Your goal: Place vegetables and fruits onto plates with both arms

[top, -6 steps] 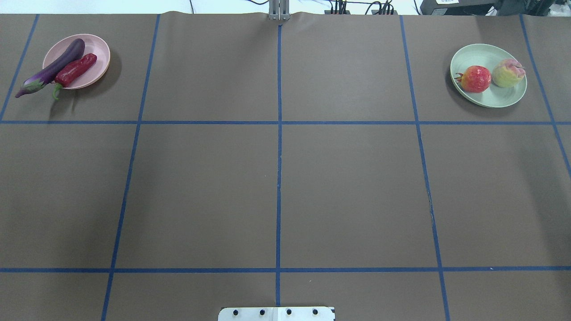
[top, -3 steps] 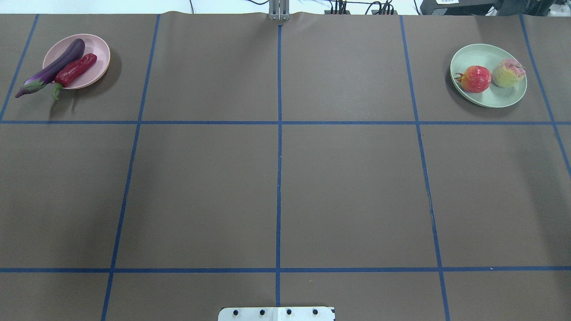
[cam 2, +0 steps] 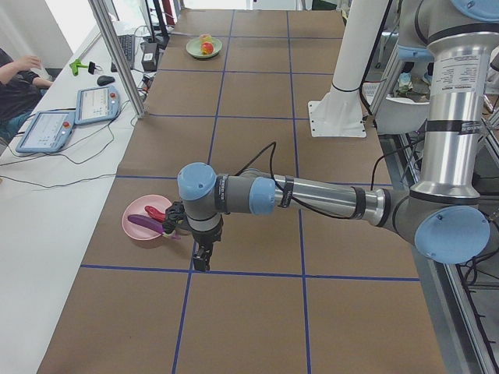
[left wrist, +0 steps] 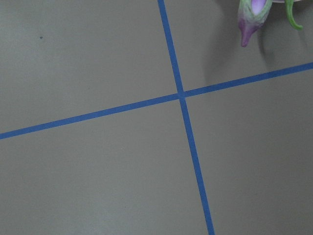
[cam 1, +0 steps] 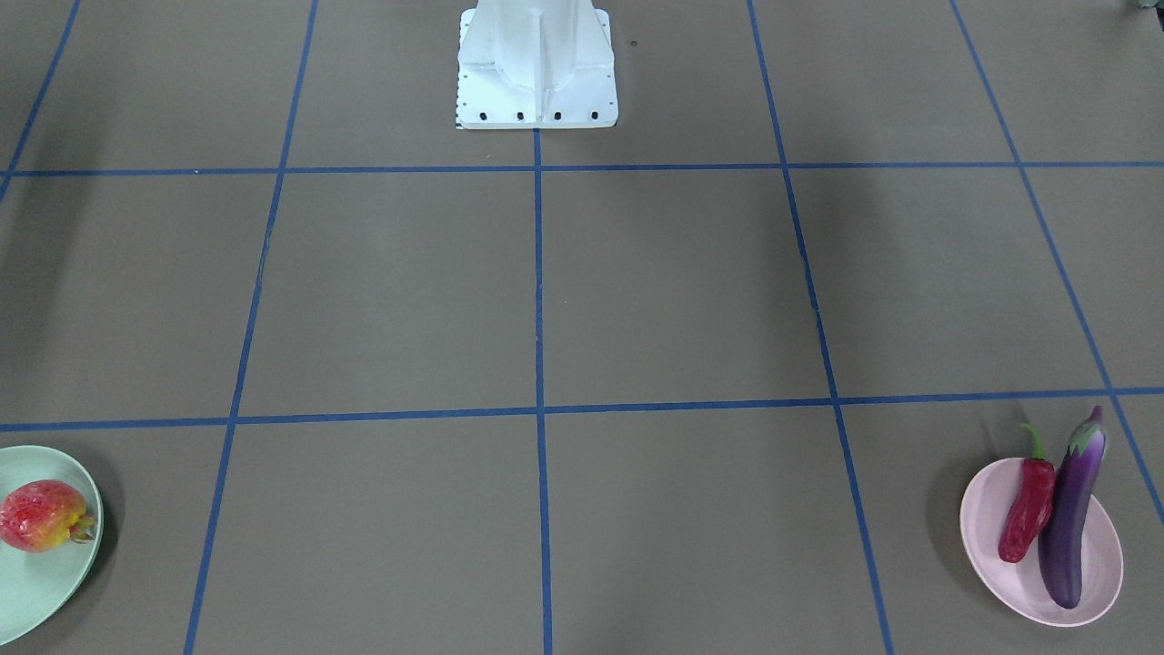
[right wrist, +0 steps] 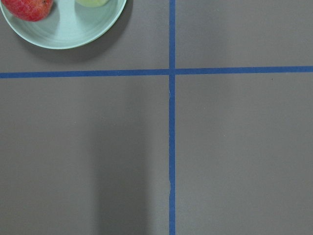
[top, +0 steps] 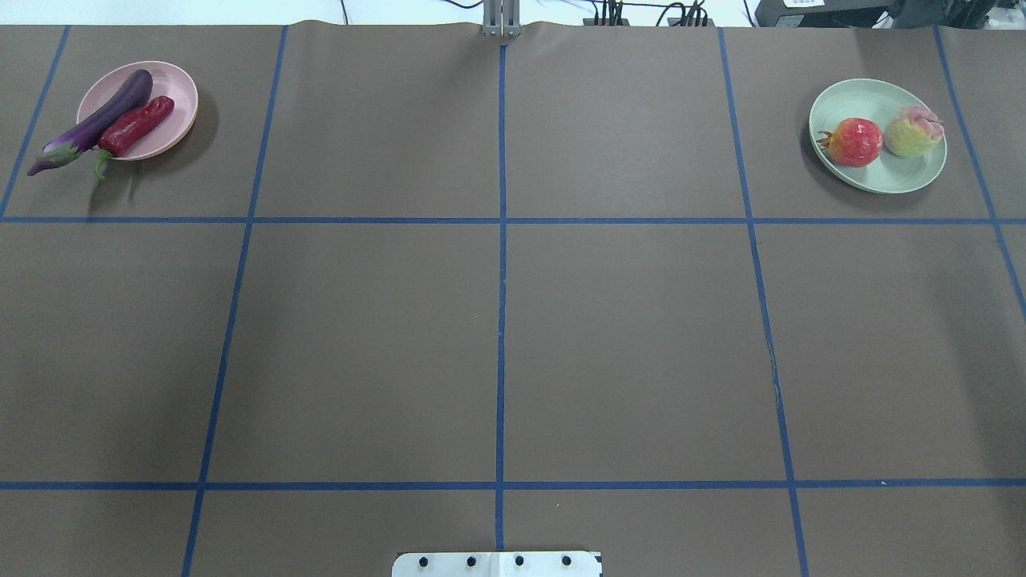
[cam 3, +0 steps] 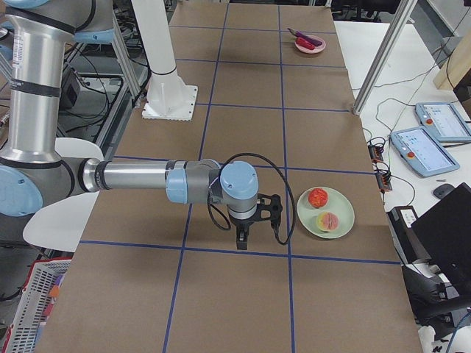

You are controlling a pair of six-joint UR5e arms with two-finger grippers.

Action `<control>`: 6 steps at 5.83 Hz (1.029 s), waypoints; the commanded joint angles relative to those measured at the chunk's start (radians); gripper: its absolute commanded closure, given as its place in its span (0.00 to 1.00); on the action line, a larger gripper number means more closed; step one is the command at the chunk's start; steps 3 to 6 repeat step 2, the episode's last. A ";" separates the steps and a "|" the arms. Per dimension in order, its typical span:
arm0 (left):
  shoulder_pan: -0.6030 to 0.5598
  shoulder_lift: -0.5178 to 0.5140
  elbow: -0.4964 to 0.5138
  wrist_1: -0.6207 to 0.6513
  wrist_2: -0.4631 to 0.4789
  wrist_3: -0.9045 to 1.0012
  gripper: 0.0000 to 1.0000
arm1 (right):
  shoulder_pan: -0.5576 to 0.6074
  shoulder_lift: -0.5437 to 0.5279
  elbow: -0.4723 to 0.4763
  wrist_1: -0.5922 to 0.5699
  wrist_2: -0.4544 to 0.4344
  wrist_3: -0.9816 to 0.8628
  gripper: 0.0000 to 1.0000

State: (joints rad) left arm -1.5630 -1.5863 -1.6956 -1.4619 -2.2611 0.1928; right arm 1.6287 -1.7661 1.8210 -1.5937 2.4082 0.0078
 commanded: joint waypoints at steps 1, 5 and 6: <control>0.000 0.000 -0.001 0.000 0.003 -0.001 0.00 | -0.001 -0.018 0.003 0.001 0.005 0.001 0.00; 0.000 0.000 -0.001 -0.001 0.005 -0.001 0.00 | -0.001 -0.018 0.001 0.001 0.005 0.001 0.00; 0.000 0.000 -0.001 -0.001 0.005 -0.001 0.00 | -0.001 -0.018 0.001 0.001 0.005 0.001 0.00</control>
